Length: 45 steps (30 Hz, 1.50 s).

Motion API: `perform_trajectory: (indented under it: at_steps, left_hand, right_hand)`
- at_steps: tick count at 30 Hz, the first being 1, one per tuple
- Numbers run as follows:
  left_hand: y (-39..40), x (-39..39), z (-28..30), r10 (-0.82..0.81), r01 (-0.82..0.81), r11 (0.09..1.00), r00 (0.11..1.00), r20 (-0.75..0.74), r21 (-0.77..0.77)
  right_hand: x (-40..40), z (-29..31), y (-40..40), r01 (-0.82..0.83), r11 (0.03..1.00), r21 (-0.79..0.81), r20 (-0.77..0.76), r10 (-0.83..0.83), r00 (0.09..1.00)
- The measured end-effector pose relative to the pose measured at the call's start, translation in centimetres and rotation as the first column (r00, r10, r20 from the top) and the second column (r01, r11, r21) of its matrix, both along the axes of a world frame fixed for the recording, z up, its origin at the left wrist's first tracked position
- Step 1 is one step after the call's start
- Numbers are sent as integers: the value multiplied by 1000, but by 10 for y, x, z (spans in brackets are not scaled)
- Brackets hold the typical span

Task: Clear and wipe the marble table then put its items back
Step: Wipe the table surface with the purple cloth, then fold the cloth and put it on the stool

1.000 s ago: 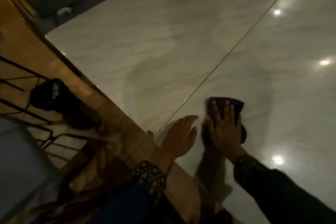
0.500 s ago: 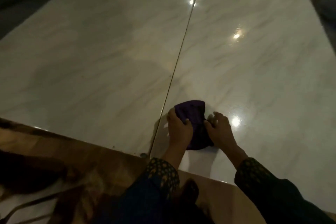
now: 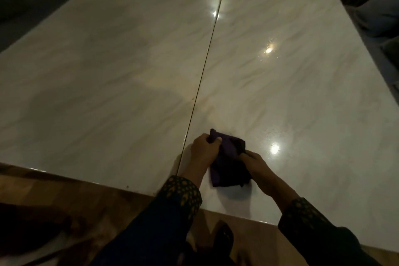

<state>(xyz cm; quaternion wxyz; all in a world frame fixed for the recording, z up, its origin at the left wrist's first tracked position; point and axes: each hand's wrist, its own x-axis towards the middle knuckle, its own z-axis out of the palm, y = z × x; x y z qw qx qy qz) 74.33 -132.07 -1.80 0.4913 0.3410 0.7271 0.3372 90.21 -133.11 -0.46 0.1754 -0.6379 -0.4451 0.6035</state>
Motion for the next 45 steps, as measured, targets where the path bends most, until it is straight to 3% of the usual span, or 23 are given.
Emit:
perform_trajectory:
  at_steps: [8, 13, 19, 26, 33, 38, 41, 43, 45]
  left_hand:
    - [2, 18, 23, -86, 61, 990, 977, 195, 130]
    - [10, 20, 58, -105, 74, 988, 964, 243, 137]
    - [-4, -15, 81, 33, -72, 990, 956, 291, 125]
    - [-90, -79, 65, 296, -369, 926, 841, 452, 81]
    - [-186, -150, 59, 520, -573, 801, 809, 274, 173]
    - [-251, -211, 63, 727, -736, 647, 674, 129, 201]
    - [-288, -251, 69, 777, -791, 555, 604, 178, 257]
    - [-312, -282, 70, 758, -772, 579, 628, 175, 263]
    - [-334, -315, 69, 708, -700, 672, 703, 65, 242]
  right_hand:
    - [25, 13, 3, -31, 997, -73, -131, 21, 991]
    - [35, 31, 14, -95, 986, -138, -382, 36, 924]
    - [4, 55, 36, -62, 996, -57, -512, 25, 859]
    - [-88, 62, 28, -295, 956, -1, -463, 261, 847]
    - [-198, 49, -14, -594, 800, 84, -349, 582, 735]
    - [-291, 48, -64, -742, 625, 243, -282, 777, 562]
    - [-347, 49, -92, -773, 535, 340, -242, 844, 478]
    - [-386, 48, -108, -784, 469, 407, -206, 883, 421]
    - [-427, 48, -122, -790, 388, 476, -139, 919, 368]
